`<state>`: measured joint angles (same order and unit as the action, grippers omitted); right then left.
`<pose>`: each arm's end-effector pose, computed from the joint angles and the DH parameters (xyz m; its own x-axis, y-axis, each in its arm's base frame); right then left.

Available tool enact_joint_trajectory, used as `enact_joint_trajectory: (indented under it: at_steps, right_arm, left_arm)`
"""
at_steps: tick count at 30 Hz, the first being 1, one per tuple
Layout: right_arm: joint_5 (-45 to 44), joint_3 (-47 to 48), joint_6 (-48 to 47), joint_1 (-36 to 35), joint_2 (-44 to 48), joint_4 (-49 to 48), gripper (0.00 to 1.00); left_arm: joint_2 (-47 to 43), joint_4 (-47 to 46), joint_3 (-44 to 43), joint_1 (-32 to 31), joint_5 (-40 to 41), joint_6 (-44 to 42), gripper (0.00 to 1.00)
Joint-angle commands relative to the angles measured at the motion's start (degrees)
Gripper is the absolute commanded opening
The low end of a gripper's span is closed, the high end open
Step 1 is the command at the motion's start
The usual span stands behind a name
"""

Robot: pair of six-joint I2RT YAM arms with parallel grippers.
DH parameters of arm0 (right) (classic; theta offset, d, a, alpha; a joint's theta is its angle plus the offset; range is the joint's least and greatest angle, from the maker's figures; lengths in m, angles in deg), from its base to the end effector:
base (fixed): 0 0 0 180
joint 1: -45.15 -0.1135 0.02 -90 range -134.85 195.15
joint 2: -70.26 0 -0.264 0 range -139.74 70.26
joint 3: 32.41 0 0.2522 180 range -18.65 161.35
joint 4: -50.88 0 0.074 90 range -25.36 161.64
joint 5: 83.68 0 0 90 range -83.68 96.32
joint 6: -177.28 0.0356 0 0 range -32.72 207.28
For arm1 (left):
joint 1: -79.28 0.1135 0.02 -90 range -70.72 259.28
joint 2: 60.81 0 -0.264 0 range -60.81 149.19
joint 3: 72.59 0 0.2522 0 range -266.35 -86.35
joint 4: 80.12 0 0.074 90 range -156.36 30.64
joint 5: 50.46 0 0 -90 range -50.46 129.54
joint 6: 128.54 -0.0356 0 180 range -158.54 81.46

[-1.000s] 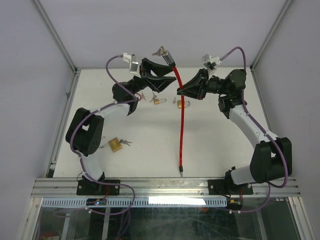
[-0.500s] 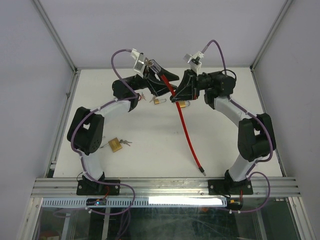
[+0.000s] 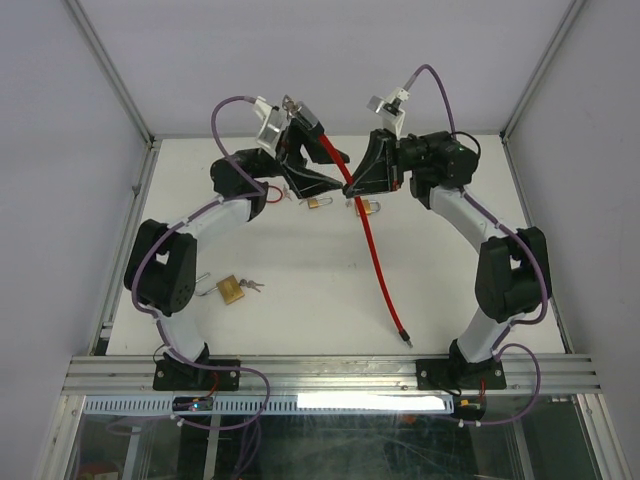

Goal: Lock with the key
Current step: Adjust the lock.

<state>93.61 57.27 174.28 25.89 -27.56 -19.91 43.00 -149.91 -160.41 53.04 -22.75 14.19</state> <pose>0.3096 0.1458 0.4066 -0.4043 -0.0913 -0.9101 -0.8608 -0.2982 0.4124 0.3260 -0.1958 0.3735 -0.0985 -0.3640 -0.9262 0.9845 -0.1713 -0.0374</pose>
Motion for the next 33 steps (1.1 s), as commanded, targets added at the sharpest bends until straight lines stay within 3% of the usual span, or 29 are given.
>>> enact_joint_trajectory:
  at_steps: [1, 3, 9, 16, 19, 22, 25, 27, 29, 30, 33]
  right_arm:
    - [-2.2, 5.1, 2.7, 0.4, 4.3, -6.8, 0.00]
    - [-2.3, 5.8, 0.6, 0.2, 4.8, -3.7, 0.00]
    - [-1.6, 5.5, -3.8, -2.2, 4.3, 1.2, 0.00]
    - [-1.3, 4.7, -8.3, -2.6, 4.2, 5.5, 0.00]
    - [-1.6, 4.3, -10.6, -2.3, 4.5, 5.8, 0.00]
    - [-2.6, 4.3, -16.1, -0.8, 6.0, 8.4, 0.00]
    - [-4.2, 5.8, -33.9, 1.5, 9.2, 30.1, 0.00]
    - [-8.0, 8.7, -57.9, 1.9, 12.3, 58.9, 0.00]
    - [-18.1, 17.5, -89.9, -1.0, 13.8, 93.4, 0.00]
    - [-22.7, 19.5, -99.2, -2.9, 14.0, 102.2, 0.00]
    - [-28.9, 15.6, -101.8, -5.0, 17.0, 99.7, 0.00]
  left_arm:
    - [-7.1, -16.1, 1.0, 0.1, -5.1, -1.7, 0.67]
    - [-8.1, -16.2, 1.2, -0.1, -4.3, -2.1, 0.72]
    - [-6.0, -16.1, -2.6, -2.3, 0.1, -1.1, 0.71]
    - [-4.5, -16.2, -3.8, -4.9, 5.9, 1.4, 0.61]
    - [-5.2, -16.2, -3.0, -4.9, 8.7, 1.7, 0.51]
    - [-8.1, -14.1, 2.1, -4.7, 15.2, -1.8, 0.53]
    - [-12.6, -8.0, 9.1, -4.8, 24.9, -9.1, 0.70]
    - [-14.3, -4.8, 11.4, -4.8, 28.9, -11.8, 0.77]
    - [-14.6, -3.6, 11.8, -4.9, 31.2, -12.0, 0.79]
    - [-14.4, -3.4, 11.7, -5.0, 32.5, -11.8, 0.80]
    - [-14.1, -2.2, 11.8, -6.2, 36.4, -12.7, 0.81]
